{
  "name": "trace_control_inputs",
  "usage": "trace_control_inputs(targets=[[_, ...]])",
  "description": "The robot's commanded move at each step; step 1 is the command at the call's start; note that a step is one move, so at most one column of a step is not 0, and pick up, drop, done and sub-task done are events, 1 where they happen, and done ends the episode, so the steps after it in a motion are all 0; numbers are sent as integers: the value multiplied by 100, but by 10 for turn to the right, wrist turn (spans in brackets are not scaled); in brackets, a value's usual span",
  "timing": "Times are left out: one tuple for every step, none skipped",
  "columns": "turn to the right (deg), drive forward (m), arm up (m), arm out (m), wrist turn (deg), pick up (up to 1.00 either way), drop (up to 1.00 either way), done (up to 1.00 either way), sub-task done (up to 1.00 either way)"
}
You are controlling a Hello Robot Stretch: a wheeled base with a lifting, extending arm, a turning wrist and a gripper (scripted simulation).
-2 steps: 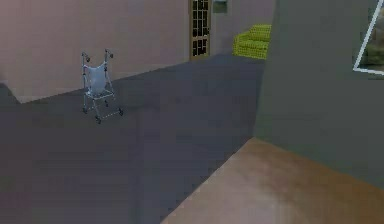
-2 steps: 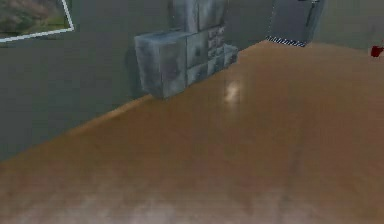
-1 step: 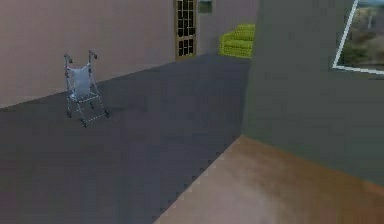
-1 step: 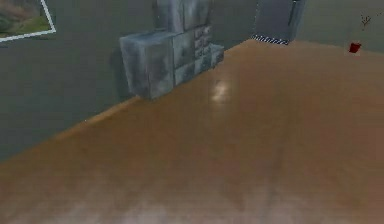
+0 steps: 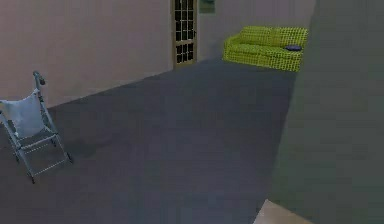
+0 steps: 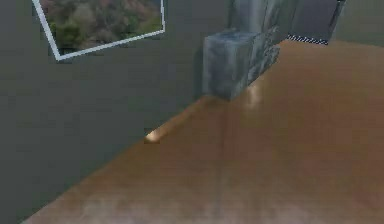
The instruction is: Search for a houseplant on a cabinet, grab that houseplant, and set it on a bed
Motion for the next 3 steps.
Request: trace_control_inputs(targets=[[0,100,0,0,0,0,0,0,0],[0,30,0,0,0,0,0,0,0],[330,0,0,0,0,0,0,0,0]])
